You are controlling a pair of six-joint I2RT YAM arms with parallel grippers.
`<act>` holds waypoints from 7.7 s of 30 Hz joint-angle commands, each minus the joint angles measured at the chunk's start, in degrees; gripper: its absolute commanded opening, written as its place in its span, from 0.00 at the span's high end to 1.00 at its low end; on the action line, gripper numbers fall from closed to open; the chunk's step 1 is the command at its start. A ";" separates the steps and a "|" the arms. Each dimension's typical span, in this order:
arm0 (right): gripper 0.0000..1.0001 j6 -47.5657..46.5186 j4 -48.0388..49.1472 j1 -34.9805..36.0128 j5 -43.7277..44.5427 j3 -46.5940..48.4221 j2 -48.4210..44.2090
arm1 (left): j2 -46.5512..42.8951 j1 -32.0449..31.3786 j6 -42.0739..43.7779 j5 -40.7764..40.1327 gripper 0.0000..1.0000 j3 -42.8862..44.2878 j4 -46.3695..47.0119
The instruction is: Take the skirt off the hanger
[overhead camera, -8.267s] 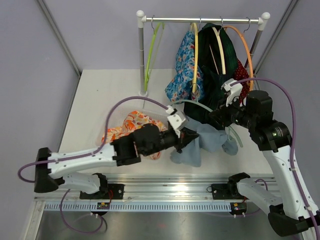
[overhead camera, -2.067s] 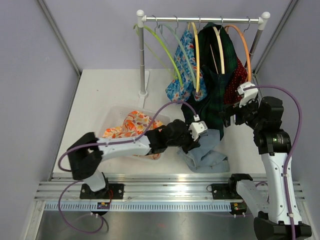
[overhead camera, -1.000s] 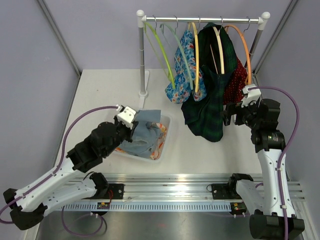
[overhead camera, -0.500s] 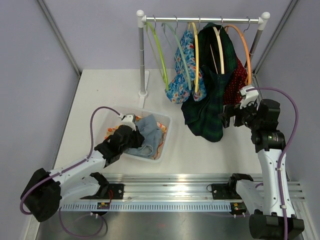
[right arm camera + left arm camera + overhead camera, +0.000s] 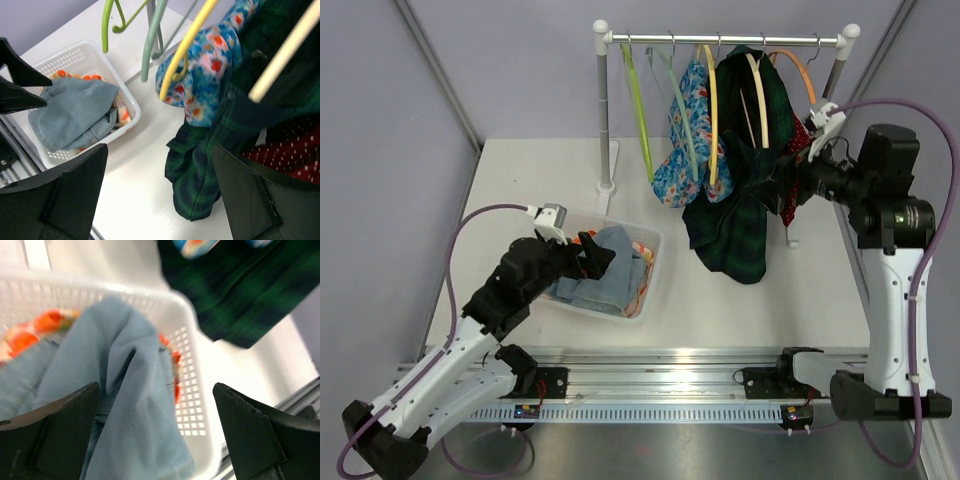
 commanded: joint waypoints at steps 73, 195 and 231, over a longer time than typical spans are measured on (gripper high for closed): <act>1.00 18.51 16.91 27.57 41.68 -1.03 5.69 | 12.80 -26.77 31.28 1.34 0.01 12.65 21.24; 1.00 19.21 13.31 27.48 52.67 42.20 43.21 | -18.19 -28.10 21.44 -8.78 0.01 4.84 -0.54; 0.01 -12.52 9.17 17.30 20.06 -23.97 -8.81 | 54.39 -29.16 52.74 24.79 0.01 29.52 6.58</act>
